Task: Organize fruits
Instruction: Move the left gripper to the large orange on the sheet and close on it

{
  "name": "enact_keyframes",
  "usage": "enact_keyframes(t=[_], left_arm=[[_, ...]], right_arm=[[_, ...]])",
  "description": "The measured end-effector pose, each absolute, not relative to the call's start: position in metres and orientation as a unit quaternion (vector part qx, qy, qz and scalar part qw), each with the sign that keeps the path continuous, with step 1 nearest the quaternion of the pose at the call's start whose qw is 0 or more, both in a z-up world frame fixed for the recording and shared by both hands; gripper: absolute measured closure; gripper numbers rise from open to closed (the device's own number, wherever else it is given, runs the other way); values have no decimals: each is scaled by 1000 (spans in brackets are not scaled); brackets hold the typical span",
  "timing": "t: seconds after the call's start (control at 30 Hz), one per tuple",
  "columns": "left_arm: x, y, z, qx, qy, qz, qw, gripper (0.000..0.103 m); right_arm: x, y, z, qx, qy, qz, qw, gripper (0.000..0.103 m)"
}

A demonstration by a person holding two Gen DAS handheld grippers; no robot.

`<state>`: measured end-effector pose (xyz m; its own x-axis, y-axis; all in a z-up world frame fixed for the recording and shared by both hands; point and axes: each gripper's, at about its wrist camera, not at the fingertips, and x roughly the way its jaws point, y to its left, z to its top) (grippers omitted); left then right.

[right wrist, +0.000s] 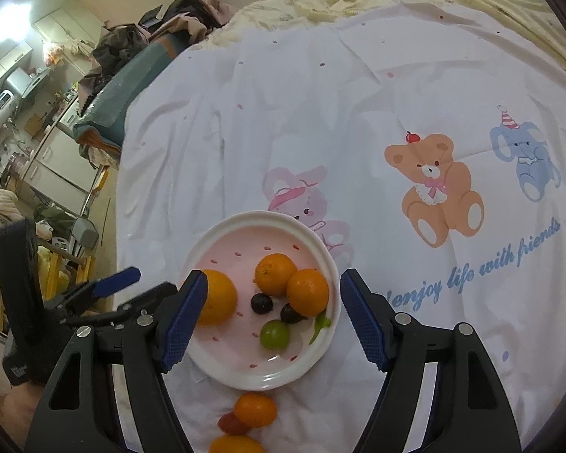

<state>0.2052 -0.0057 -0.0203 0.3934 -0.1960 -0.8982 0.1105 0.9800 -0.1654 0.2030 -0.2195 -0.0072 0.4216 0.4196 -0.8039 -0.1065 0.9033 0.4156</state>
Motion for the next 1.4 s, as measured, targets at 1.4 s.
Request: enact_keyframes(t=[1.4], left_arm=[[52,-74,-78,-44,628,-98,771,28]], right_arm=[[79,-274,-27,227,562,51,793,19]])
